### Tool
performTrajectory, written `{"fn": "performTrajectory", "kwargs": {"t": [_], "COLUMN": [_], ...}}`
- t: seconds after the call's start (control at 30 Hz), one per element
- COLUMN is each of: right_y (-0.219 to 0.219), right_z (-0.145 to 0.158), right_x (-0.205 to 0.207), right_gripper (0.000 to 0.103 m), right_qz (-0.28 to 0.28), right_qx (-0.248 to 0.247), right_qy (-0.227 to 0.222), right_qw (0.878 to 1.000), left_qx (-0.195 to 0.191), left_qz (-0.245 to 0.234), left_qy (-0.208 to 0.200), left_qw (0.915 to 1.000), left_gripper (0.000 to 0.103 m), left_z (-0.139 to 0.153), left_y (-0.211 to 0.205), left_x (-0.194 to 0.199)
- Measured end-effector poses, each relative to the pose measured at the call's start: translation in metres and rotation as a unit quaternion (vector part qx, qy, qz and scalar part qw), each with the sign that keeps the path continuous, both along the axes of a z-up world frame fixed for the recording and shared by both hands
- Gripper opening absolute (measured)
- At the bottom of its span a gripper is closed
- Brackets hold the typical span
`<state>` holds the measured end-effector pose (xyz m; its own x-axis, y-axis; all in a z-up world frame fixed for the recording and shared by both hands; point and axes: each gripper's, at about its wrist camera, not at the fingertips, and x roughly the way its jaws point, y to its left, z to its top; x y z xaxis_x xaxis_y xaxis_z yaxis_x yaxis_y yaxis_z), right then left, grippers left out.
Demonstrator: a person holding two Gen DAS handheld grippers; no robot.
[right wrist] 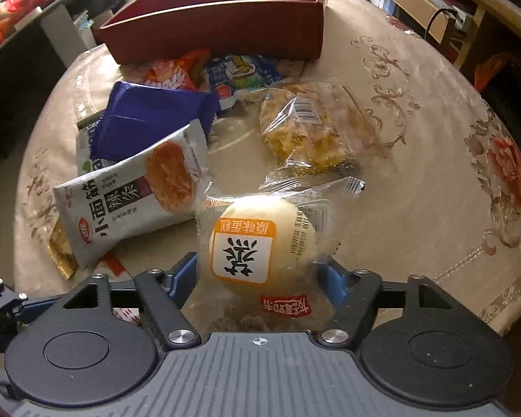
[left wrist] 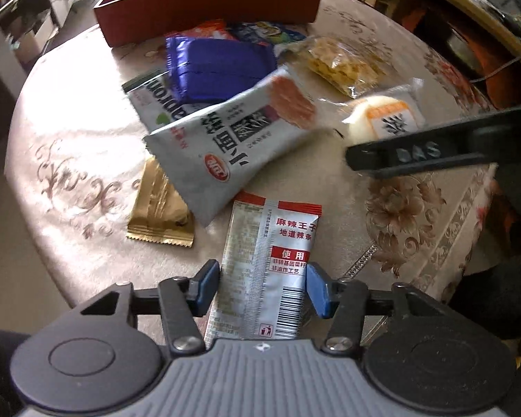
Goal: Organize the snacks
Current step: 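Lift the sauce packet with the left tool while the right tool grasps the wrapped bun, then carry the sauce packet and wrapped bun with both tools toward the red box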
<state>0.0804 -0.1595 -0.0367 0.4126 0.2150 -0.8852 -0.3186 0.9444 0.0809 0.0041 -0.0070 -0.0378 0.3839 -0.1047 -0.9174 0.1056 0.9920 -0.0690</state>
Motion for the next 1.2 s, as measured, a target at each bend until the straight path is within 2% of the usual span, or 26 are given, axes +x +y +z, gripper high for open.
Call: {"fn": "performTrajectory", "kwargs": {"t": [0.13, 0.47, 0.93, 1.2], "right_y": [-0.007, -0.039, -0.025, -0.021], "right_z": [0.005, 0.014, 0.012, 0.022], "right_x": [-0.007, -0.029, -0.052, -0.061], "right_gripper": [0.071, 0.07, 0.07, 0.07], "right_qz": [-0.001, -0.045, -0.026, -0.023], "right_qx": [0.003, 0.031, 0.019, 0.032], "right_qy": [-0.004, -0.005, 0.0, -0.021], "right_qw": [1.0, 0.999, 0.999, 0.999], "left_qx": [-0.005, -0.037, -0.049, -0.058], "left_qz": [0.004, 0.001, 0.007, 0.019], "left_qy": [0.0, -0.001, -0.019, -0.039], "left_qw": [1.0, 0.9993, 0.9986, 0.9974], "left_gripper": [0.051, 0.051, 0.05, 0.05], "left_z": [0.0, 0.007, 0.017, 0.028], "left_y": [0.004, 0.008, 0.008, 0.008], "left_x": [-0.001, -0.003, -0.011, -0.019]}}
